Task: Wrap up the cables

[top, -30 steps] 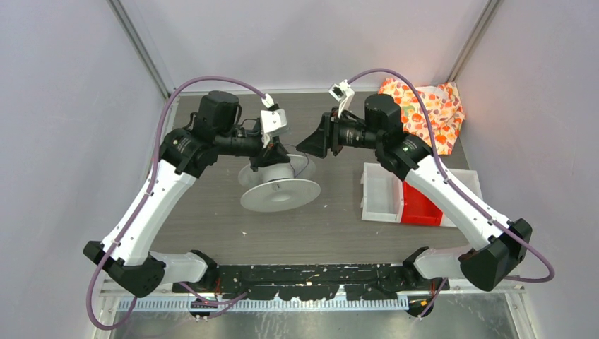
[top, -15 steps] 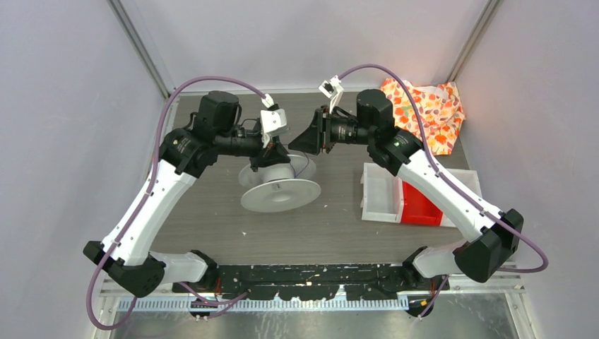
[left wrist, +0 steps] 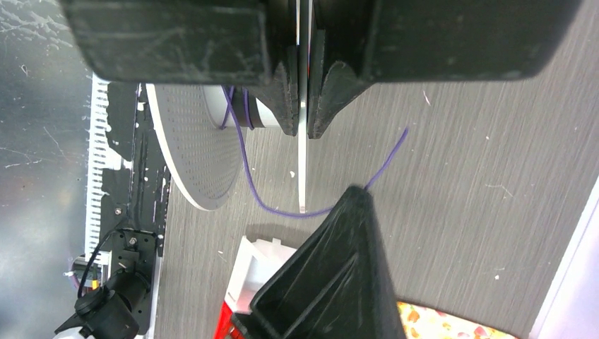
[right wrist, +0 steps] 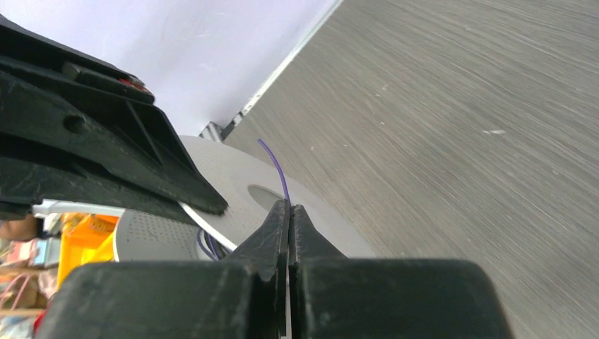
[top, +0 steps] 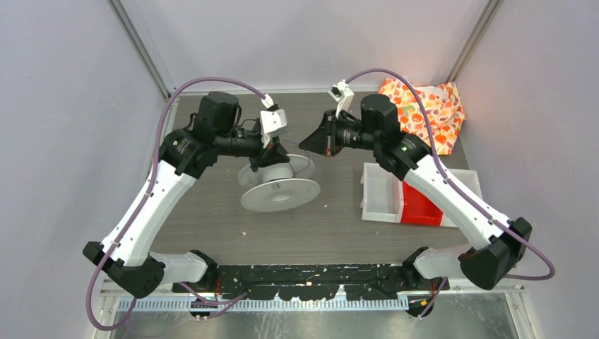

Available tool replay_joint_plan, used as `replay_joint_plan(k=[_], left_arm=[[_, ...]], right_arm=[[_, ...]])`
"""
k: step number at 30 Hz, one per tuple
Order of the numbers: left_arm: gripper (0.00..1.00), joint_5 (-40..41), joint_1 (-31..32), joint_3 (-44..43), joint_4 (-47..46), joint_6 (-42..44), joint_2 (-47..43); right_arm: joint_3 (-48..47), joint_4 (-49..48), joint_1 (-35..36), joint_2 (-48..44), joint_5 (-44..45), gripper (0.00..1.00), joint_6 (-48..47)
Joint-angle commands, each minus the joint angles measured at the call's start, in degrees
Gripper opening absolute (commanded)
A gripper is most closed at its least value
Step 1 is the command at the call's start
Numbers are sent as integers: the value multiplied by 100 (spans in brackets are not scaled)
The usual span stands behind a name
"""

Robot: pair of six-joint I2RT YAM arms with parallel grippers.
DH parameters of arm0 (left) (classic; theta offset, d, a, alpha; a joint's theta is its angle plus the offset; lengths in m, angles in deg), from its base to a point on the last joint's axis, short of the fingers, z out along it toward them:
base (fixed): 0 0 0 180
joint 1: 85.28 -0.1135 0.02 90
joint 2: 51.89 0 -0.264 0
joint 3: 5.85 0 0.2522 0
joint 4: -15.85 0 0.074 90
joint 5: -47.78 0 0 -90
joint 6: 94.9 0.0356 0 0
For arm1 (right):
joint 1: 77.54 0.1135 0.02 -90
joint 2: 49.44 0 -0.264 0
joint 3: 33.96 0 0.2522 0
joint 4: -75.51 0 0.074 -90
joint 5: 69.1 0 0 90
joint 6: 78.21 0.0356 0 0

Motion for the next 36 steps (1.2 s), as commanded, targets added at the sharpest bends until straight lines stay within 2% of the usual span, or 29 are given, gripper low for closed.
replay_joint_plan(k=[1,7,12,18,20,28,36], left_arm=[[0,61,-19,13,-460,-71,-272],[0,-83,-128,100,-771,-497,-315],[0,-402,-517,289,-1480,-1631,-226],[0,-1147,-1047,396,-2325,-3471,138],[0,-1465,-1209,704,-3080,-4527,205],[0,-2373,-2012,2179,-7327,-8824,866],[0,-2409,-2161,2643,-9744,-11443,1851]], right_arm=[[326,211,-63,-739,1063,0,-34],[1195,63,-83,-1466,1875,1,400],[1835,28,-83,-1996,2345,1,804],[2423,-471,-79,-2458,2111,0,987],[2598,-762,-78,-2574,2020,0,1010],[3033,-1425,-74,-3038,2354,1,772],[3190,-1395,-83,-3449,2600,0,366]])
